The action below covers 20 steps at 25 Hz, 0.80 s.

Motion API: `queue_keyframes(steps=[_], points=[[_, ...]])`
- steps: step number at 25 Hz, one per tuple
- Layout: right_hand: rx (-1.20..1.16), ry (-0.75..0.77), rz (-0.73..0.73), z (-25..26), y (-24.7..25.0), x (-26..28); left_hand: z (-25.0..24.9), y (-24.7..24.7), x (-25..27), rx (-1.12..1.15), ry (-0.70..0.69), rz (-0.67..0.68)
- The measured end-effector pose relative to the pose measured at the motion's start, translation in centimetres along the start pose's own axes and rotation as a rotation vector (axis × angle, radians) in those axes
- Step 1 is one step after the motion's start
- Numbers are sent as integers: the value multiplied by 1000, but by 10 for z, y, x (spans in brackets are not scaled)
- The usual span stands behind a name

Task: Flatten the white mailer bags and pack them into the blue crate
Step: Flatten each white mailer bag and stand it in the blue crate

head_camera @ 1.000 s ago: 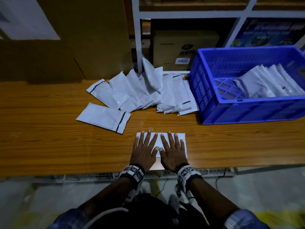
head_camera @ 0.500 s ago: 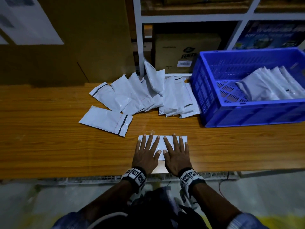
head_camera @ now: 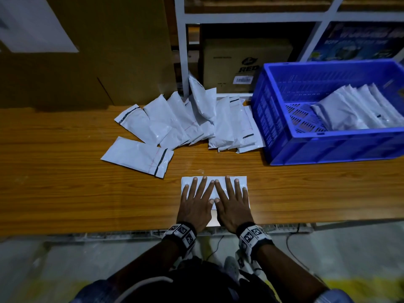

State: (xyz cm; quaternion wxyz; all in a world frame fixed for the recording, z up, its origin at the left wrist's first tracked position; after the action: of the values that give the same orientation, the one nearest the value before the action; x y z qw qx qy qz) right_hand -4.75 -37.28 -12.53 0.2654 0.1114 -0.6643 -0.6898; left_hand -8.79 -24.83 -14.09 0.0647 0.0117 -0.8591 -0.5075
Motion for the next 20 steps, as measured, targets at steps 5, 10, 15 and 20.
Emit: queue_keyframes(steps=[5,10,15,20], points=[[26,-22,-13,1,-7,-2,1,-1,-1,-17,1,23],[26,-6,21,0,-6,-4,2,-2,0,-15,-16,72],[9,10,58,0,-6,-5,13,10,0,-61,-83,250],[-113,28,201,-3,-3,-6,-7,37,-4,-225,-113,264]])
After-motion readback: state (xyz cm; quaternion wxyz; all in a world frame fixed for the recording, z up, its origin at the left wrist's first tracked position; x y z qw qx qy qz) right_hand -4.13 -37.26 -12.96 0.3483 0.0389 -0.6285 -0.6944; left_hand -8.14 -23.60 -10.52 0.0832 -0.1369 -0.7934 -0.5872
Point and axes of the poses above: each hand's wrist, its own x-axis away from the middle knuckle, its own y-axis out of the back of the hand, z = x × y, the point moved 7 cm from there along -x, towards the middle knuckle, and after that the axes turned 14 degrees about x, right-handed, at the moved point
